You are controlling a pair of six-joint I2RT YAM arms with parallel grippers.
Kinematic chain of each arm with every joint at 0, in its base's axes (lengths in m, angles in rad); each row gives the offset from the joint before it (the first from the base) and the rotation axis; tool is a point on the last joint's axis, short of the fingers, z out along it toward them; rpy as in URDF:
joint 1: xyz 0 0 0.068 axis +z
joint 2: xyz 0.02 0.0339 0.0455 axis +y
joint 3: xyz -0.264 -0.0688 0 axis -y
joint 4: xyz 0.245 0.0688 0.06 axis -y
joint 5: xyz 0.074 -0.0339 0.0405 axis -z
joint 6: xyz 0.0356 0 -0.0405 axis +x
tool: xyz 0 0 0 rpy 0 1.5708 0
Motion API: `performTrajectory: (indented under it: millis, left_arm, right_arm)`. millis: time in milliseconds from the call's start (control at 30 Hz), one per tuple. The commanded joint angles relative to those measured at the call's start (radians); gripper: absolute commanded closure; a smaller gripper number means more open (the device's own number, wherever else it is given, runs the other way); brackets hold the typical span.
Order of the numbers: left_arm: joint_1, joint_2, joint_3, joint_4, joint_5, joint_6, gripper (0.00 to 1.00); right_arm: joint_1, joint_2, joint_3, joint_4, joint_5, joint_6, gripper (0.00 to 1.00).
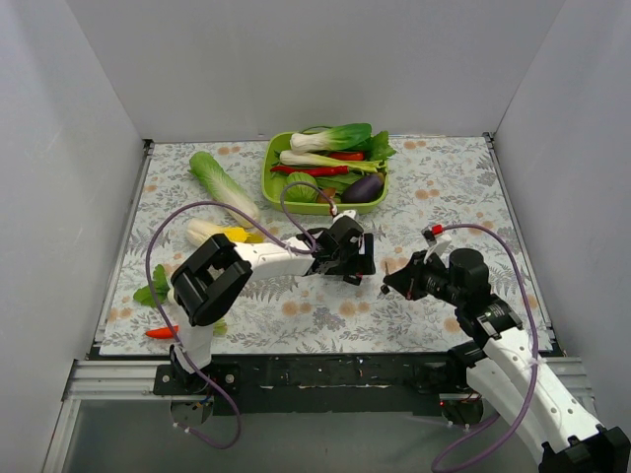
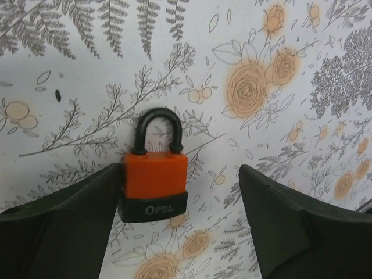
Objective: Unlock with the key
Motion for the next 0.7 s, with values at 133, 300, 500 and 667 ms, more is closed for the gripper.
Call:
performTrajectory:
  millis: [133, 300, 500, 667]
  left_arm:
    - [-0.007, 0.084, 0.095, -0.155, -0.036, 0.044, 0.20]
    - [-0.041, 0.051, 0.088, -0.169, -0.021, 0.208, 0.16]
    - [-0.056, 0.055, 0.079, -0.216, 0.018, 0.357, 0.15]
    - [-0.061, 0.103, 0.141, -0.325, -0.083, 0.391, 0.24]
  right_arm:
    - [-0.002, -0.059, -0.029, 0.039, -0.017, -0.002, 0.99]
    - [-0.002, -0.068, -0.039, 0.031, -0.008, -0.008, 0.99]
    - [-0.003, -0.051, -0.039, 0.051, -0.019, -0.005, 0.99]
    - [-0.003, -0.048, -0.034, 0.053, -0.020, 0.002, 0.99]
